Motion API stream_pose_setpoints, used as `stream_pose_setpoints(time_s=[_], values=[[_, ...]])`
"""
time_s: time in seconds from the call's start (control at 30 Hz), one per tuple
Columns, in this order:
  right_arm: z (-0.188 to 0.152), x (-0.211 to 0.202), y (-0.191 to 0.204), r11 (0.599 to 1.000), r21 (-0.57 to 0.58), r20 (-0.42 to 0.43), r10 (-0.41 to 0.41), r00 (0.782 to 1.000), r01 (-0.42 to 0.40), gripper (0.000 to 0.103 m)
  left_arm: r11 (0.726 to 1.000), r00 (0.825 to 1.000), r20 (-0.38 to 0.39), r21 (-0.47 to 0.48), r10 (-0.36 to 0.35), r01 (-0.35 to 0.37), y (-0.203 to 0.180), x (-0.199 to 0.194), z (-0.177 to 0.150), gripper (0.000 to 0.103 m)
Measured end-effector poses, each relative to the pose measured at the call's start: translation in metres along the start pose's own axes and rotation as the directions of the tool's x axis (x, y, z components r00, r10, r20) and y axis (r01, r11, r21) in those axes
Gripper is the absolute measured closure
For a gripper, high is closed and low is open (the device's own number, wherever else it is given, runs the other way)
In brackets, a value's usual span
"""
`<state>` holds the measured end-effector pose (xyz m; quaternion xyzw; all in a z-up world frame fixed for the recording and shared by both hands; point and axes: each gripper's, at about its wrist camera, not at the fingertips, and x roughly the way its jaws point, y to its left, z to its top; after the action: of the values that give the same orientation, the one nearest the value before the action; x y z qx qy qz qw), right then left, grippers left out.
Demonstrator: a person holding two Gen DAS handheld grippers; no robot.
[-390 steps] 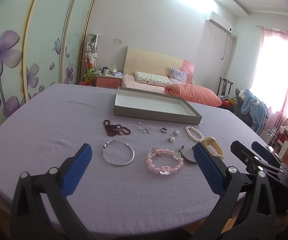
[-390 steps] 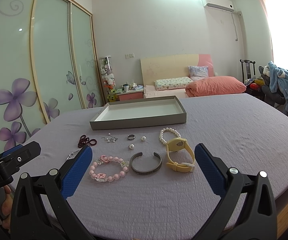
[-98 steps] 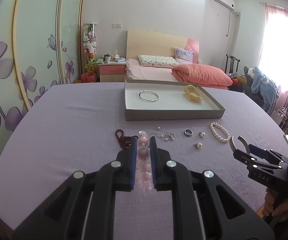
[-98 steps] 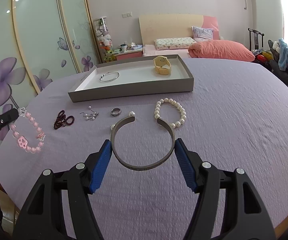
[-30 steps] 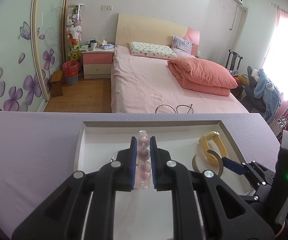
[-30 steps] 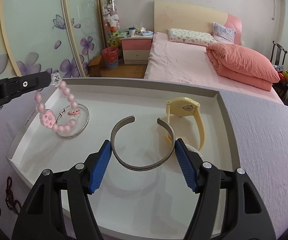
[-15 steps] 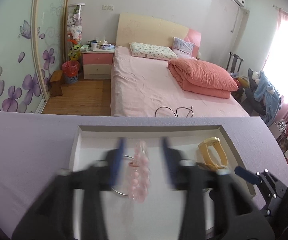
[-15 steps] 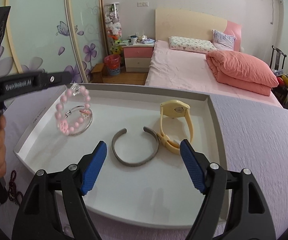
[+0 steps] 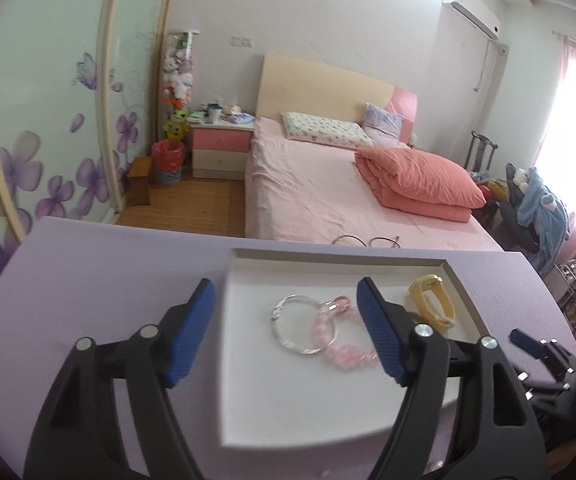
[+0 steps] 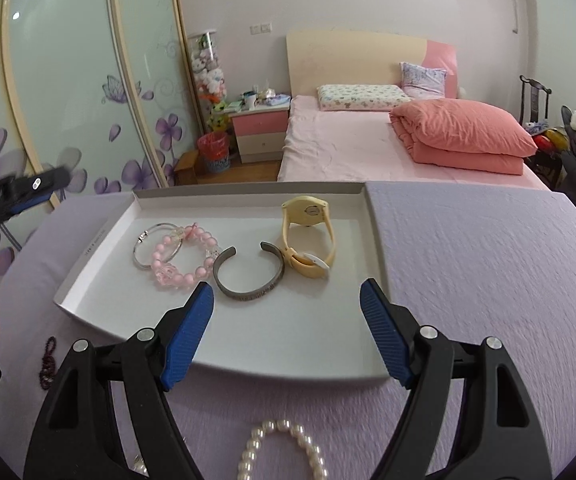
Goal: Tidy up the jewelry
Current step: 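Withdraw both open tools from the tray back toward the jewelry, then grasp the pearl bracelet with the right tool and lift it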
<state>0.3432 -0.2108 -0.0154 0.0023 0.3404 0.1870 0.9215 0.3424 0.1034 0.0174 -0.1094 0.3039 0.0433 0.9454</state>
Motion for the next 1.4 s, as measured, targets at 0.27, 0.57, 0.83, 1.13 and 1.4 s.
stream_pose_setpoints(time_s=[0.27, 0.57, 0.83, 1.13, 1.4], values=[[-0.018, -0.046, 0.006, 1.000, 0.014, 0.053, 0.005, 0.999, -0.006, 0.024, 0.998, 0.997, 0.044, -0.027, 0.062, -0.061, 0.034, -0.074, -0.038, 0.019], [-0.056, -0.080, 0.013, 1.000, 0.002, 0.074, 0.010, 0.997, -0.010, 0.020, 0.994, 0.991, 0.074, 0.006, 0.108, -0.108, 0.044, -0.143, -0.104, 0.004], [-0.093, -0.077, 0.011, 0.999, -0.024, 0.028, -0.033, 0.999, 0.033, 0.018, 0.993, 0.994, 0.008, 0.031, 0.112, -0.112, 0.037, -0.144, -0.147, 0.002], [-0.102, -0.076, 0.002, 0.999, -0.021, 0.007, -0.046, 0.999, 0.046, 0.021, 0.992, 0.993, -0.018, 0.048, 0.117, -0.116, 0.033, -0.135, -0.157, 0.002], [-0.098, -0.051, -0.002, 0.997, -0.018, -0.070, -0.079, 0.994, 0.078, 0.043, 0.991, 0.993, -0.032, 0.078, 0.116, -0.113, 0.026, -0.130, -0.160, 0.002]])
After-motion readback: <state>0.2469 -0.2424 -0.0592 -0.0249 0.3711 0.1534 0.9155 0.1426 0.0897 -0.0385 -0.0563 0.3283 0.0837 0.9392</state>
